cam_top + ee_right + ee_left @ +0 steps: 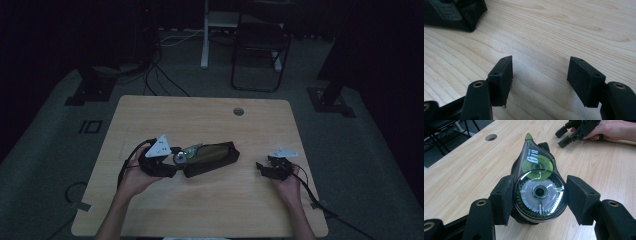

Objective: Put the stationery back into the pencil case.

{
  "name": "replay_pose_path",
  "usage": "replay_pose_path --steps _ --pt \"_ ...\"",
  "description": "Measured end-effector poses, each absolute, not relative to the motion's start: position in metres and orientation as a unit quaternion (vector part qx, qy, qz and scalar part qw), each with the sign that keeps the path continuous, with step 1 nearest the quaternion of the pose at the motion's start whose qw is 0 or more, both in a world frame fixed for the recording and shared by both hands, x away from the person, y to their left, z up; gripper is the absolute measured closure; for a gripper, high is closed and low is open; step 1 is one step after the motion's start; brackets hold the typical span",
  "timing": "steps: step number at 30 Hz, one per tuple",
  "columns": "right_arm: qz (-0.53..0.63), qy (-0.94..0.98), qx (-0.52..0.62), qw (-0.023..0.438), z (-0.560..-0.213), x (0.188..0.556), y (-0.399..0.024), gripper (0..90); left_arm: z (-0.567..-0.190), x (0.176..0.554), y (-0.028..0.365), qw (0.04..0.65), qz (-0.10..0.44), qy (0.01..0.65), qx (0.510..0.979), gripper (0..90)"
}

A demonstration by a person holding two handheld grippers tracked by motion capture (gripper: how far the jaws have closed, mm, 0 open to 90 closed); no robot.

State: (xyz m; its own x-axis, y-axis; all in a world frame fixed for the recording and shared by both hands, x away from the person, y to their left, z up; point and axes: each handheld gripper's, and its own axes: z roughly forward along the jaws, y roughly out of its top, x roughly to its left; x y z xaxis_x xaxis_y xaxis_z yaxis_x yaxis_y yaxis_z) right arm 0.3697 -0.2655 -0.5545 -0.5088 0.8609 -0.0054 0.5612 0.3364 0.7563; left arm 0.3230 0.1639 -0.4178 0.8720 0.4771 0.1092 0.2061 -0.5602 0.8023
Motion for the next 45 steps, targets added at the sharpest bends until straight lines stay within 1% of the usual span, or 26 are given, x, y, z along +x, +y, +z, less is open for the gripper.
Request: replay_pose_path --steps 45 --pt "0.36 0.79 0.45 0.208 -0.555 0.369 -0.266 37.0 -0.436 0.345 0.142 0.404 0.162 0.209 0.875 41.7"
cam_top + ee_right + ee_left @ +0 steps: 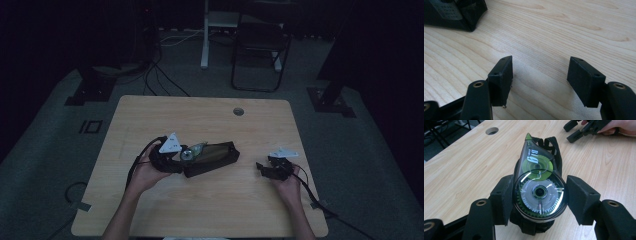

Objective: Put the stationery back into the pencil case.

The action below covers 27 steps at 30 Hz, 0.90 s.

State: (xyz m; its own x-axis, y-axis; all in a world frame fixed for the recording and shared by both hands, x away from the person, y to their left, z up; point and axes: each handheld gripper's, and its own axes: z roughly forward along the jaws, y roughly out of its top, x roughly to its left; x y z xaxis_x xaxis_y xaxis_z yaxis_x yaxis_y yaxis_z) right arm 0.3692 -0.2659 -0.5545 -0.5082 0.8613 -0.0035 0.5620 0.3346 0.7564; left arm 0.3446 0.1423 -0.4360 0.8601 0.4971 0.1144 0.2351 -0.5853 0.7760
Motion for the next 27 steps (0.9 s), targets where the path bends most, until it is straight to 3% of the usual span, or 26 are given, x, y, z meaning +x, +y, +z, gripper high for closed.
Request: replay_pose_path --steps 27 --pt "0.362 0.79 0.452 0.204 -0.555 0.37 -0.266 37.0 -0.444 0.354 0.13 0.403 0.166 0.213 0.875 41.8"
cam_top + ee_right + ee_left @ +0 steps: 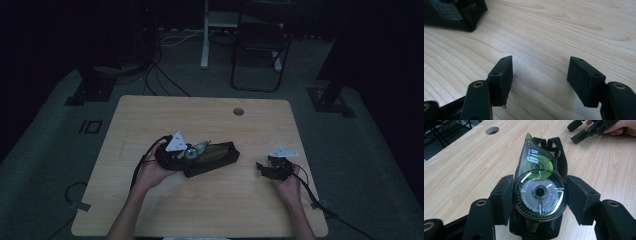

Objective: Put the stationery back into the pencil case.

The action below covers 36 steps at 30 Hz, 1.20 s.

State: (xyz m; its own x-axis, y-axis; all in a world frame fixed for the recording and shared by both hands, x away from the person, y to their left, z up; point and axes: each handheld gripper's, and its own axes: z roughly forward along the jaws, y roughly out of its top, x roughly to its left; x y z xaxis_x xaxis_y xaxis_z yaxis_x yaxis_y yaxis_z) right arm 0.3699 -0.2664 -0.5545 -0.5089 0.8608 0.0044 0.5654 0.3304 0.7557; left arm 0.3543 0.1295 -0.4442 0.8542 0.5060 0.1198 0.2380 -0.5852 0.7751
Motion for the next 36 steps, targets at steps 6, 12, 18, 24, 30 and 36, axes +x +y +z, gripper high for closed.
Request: replay_pose_path --steps 6,12,18,24,30,36 --pt "0.362 0.79 0.452 0.204 -0.555 0.37 -0.266 37.0 -0.445 0.355 0.126 0.401 0.168 0.211 0.875 41.7" --pt "0.362 0.79 0.452 0.204 -0.555 0.37 -0.266 37.0 -0.445 0.357 0.121 0.399 0.168 0.208 0.877 41.7" --pt "0.362 0.79 0.451 0.204 -0.555 0.37 -0.266 37.0 -0.445 0.359 0.116 0.396 0.169 0.203 0.879 41.8" --pt "0.362 0.79 0.451 0.204 -0.555 0.37 -0.266 37.0 -0.446 0.361 0.111 0.394 0.167 0.198 0.882 41.7" --pt "0.362 0.79 0.451 0.204 -0.555 0.37 -0.266 37.0 -0.447 0.363 0.107 0.391 0.166 0.195 0.884 41.7" --pt "0.362 0.79 0.451 0.204 -0.555 0.37 -0.266 37.0 -0.451 0.366 0.105 0.388 0.162 0.197 0.885 41.7"
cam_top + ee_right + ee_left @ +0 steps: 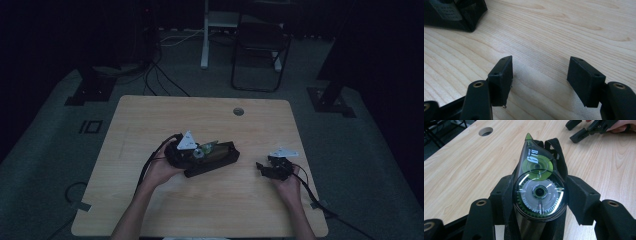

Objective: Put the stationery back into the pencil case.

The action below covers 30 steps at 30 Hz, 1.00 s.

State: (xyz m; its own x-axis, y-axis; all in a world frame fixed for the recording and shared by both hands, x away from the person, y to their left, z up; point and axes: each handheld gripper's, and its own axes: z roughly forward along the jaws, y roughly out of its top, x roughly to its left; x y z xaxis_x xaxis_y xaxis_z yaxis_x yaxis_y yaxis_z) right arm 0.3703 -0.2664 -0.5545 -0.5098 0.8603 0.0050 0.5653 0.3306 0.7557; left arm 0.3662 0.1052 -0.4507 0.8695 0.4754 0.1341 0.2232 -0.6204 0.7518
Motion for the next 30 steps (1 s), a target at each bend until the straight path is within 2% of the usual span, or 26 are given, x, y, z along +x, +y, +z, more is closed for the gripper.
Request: replay_pose_path --steps 30 --pt "0.362 0.79 0.451 0.204 -0.555 0.37 -0.266 37.0 -0.47 0.38 0.091 0.367 0.144 0.193 0.898 41.7"
